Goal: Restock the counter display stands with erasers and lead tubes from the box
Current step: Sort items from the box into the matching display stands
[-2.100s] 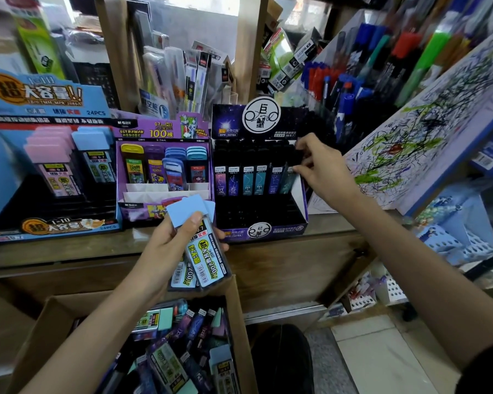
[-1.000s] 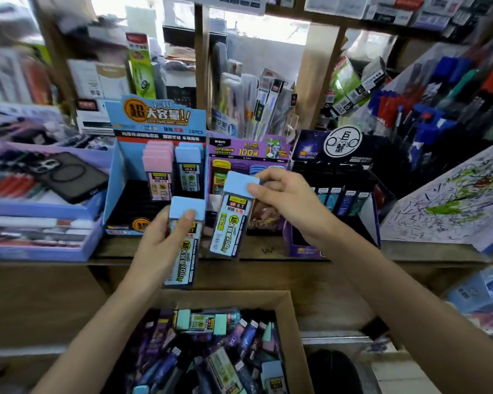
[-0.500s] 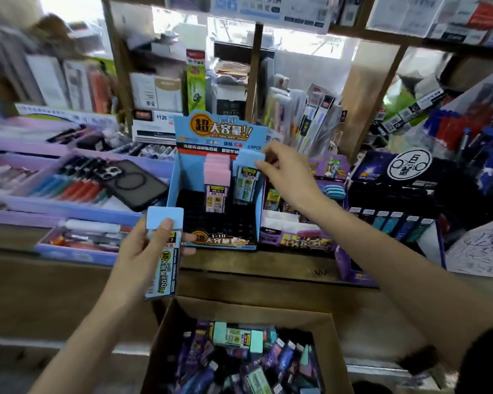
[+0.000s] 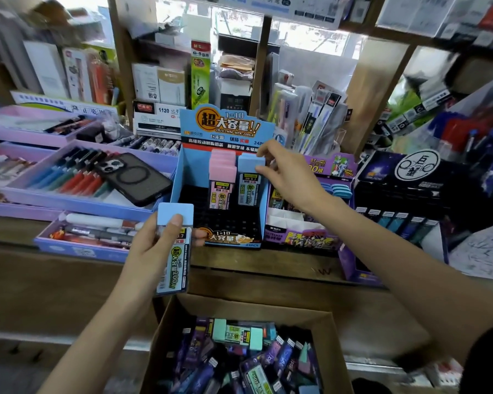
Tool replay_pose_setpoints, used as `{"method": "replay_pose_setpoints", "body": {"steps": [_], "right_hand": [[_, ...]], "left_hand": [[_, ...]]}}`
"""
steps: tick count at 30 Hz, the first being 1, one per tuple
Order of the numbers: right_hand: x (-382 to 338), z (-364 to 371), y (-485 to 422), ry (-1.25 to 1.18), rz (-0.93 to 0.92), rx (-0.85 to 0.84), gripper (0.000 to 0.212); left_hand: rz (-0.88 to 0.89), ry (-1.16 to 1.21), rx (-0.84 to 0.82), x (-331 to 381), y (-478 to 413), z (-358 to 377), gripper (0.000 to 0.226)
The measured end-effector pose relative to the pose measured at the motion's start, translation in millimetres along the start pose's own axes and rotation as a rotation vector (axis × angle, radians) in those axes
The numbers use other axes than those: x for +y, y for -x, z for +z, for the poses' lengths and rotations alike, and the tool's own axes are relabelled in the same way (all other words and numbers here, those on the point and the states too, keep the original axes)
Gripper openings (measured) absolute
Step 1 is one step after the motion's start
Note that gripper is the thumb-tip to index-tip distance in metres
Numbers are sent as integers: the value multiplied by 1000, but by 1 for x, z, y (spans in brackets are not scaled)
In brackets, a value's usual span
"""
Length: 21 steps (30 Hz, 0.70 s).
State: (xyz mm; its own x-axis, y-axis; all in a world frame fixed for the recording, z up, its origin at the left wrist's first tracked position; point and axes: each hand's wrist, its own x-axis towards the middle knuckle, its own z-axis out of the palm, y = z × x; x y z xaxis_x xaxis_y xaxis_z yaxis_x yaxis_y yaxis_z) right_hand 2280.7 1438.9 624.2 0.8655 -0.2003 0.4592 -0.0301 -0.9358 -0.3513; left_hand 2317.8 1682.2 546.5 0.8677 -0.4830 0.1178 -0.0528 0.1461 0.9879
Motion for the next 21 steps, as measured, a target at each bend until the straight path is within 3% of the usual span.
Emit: {"method": "replay_pose_setpoints", "body": {"steps": [5,16,21], "right_hand": [[-4,6,-8,137,-66,72,18],[-9,1,-15,-110,134,51,11],[-7,4,-14,-74,153,25,11]], "left_hand": [[-9,-28,-2,1,3,2,22],[2,-26,-31,2,1,8,22],[-5,-26,-13,4,-2,7,21]]}}
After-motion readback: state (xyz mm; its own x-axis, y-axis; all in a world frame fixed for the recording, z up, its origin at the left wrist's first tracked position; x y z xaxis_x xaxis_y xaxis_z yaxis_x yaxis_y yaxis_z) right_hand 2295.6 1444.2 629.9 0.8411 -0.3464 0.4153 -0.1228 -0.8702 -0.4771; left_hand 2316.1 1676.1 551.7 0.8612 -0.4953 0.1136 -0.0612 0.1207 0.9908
